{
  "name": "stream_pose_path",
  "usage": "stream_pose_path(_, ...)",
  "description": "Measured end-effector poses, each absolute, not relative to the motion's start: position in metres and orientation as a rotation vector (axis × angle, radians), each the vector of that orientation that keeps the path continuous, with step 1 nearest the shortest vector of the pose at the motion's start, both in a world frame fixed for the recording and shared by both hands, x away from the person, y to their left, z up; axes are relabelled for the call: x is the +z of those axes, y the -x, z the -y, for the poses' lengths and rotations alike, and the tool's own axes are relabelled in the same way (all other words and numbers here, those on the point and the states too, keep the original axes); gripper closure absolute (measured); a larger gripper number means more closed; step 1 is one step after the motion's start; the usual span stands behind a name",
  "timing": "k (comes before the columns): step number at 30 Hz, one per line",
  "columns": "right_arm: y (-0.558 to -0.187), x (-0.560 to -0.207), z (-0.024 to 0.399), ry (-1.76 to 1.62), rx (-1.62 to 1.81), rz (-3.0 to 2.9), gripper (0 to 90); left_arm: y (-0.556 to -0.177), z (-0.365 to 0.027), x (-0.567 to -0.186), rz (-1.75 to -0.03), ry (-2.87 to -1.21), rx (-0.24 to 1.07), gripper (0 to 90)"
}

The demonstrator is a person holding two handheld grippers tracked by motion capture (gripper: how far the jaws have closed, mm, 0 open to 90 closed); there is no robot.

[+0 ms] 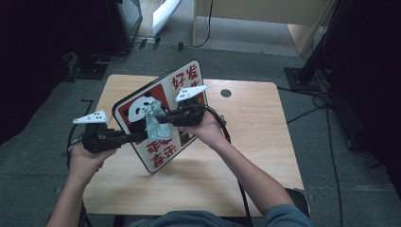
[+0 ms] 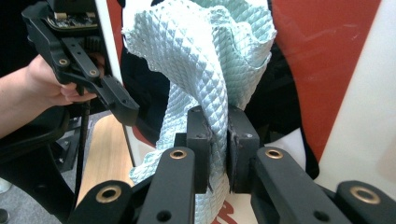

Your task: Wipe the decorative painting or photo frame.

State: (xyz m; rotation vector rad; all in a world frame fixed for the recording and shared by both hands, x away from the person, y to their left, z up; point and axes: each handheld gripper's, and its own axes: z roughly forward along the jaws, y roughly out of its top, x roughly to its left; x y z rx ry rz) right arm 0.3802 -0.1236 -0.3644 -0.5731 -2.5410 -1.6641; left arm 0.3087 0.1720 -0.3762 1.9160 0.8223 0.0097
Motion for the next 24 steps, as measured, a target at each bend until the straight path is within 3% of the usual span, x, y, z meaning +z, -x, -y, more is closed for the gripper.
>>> stream_pose_path(24, -0.371, -0.400, 0.129, 0.594, -1.610, 2.559, 82.2, -0.308, -0.172, -0.377, -0.821, -1.913, 0.011, 76.2)
